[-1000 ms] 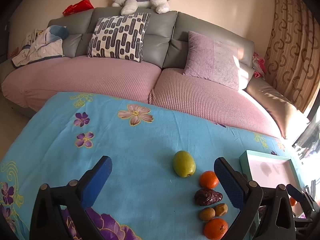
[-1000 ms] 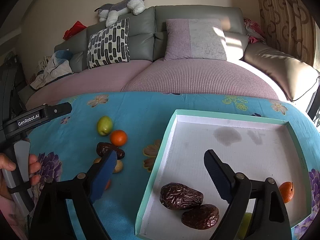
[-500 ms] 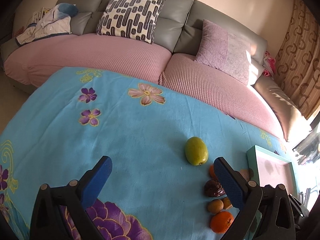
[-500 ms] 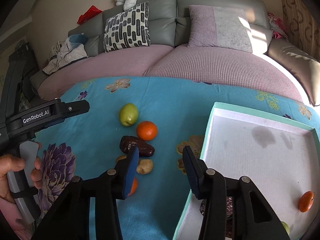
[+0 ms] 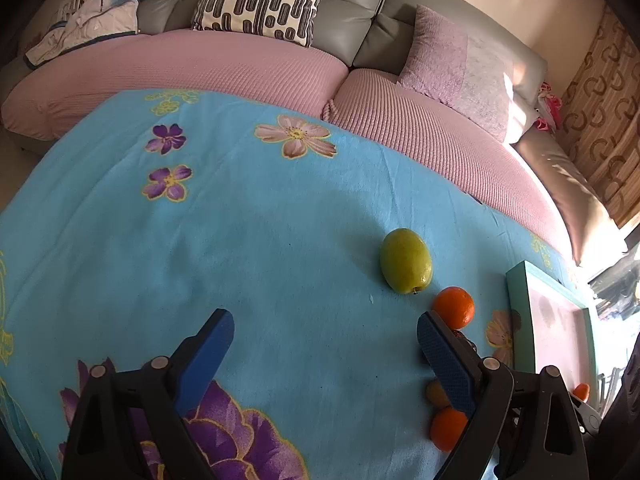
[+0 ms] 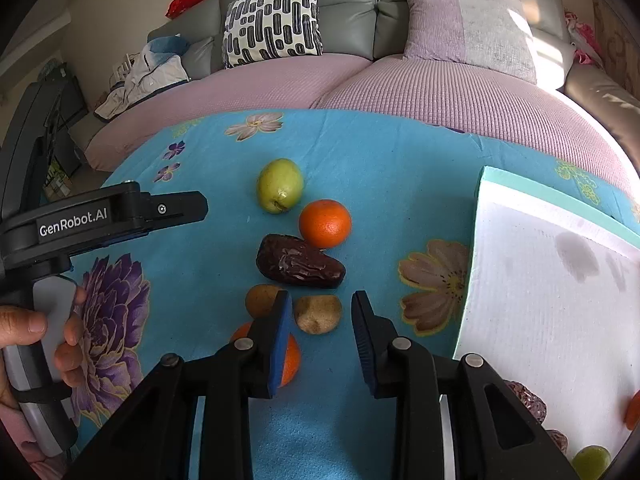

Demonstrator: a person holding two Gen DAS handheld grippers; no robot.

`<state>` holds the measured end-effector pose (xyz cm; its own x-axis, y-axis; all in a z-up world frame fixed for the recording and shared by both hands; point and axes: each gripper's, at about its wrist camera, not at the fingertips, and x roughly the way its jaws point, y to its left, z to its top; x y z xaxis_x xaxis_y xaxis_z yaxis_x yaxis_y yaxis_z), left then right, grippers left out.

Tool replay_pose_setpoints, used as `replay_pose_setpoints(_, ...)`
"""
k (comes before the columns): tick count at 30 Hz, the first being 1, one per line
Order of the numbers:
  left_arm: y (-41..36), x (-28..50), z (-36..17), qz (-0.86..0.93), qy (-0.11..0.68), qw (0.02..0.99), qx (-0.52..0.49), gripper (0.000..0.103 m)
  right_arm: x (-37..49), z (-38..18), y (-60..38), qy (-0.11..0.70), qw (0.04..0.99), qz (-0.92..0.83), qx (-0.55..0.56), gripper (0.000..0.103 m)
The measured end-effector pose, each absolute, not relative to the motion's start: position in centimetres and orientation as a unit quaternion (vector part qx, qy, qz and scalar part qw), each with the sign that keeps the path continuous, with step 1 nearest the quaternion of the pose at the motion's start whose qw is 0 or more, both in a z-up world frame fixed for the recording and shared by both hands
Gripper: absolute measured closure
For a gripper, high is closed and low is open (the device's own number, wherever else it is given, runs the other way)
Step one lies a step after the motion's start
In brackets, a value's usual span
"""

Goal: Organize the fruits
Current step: 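Withdraw both tools from the tray toward the fruits on the cloth, then grasp a small brown fruit with the right tool while the left tool grasps a green pear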

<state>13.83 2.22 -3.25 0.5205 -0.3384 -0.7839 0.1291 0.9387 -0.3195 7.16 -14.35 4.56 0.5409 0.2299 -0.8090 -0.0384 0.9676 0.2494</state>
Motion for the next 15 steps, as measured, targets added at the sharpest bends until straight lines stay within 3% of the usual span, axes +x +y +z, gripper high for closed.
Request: replay_pose_setpoints(15,1.46,13.61,-2.91,-0.149,0.469,0.863,-0.110,0.012,6.82,4.54,-15.08,0.471,0.869,0.083,0.128,0.082)
